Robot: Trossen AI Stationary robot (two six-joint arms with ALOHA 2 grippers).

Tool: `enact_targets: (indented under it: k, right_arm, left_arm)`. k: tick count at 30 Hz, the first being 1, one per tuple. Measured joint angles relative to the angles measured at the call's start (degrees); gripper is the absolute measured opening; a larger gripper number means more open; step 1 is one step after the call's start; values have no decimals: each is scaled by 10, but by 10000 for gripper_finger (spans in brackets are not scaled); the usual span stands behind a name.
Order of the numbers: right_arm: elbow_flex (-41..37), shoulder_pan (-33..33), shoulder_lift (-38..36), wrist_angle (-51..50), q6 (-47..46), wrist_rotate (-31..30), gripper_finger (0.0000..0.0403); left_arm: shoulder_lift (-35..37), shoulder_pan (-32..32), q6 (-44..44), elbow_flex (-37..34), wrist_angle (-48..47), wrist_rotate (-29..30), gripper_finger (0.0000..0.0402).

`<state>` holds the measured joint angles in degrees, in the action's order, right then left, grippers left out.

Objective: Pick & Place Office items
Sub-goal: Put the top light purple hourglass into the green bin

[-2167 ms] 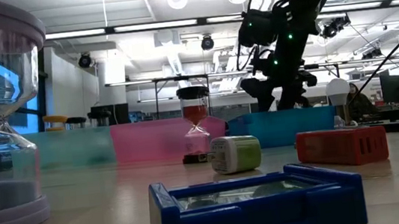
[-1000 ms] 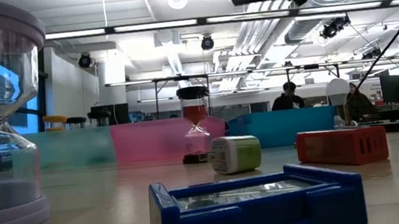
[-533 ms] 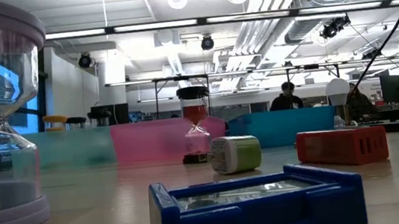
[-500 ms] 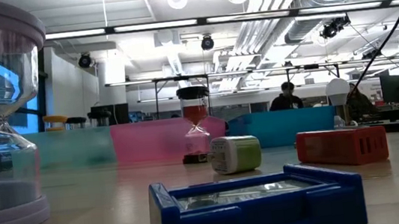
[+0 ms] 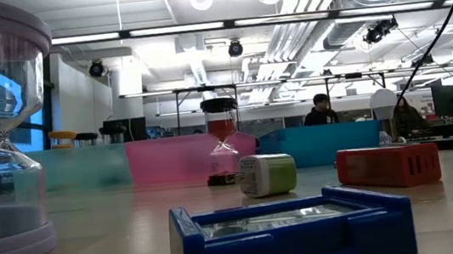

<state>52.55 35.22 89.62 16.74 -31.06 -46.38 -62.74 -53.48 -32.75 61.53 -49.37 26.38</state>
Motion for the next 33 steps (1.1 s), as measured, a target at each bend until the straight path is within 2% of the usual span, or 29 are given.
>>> enact_targets:
  k: [3, 8, 10, 13, 22, 33]
  right_arm:
    - [0, 0, -1, 0, -6, 0, 284]
    - [0, 9, -1, 10, -8, 0, 284]
    - [0, 14, -1, 11, -8, 0, 284]
    - [0, 21, -1, 15, -8, 0, 284]
    - [0, 41, -1, 15, -8, 0, 284]
    - [0, 37, -1, 22, -19, 0, 284]
  left_arm:
    - [0, 6, -10, 26, -80, -53, 349]
    - [-1, 11, -29, 28, -171, -151, 349]
    - [-1, 9, -29, 28, -204, -173, 349]
    - [-2, -2, -31, 28, -235, -165, 349]
    - [-23, -7, -51, 28, -234, -154, 349]
    - [-28, -7, -59, 27, -172, -151, 349]
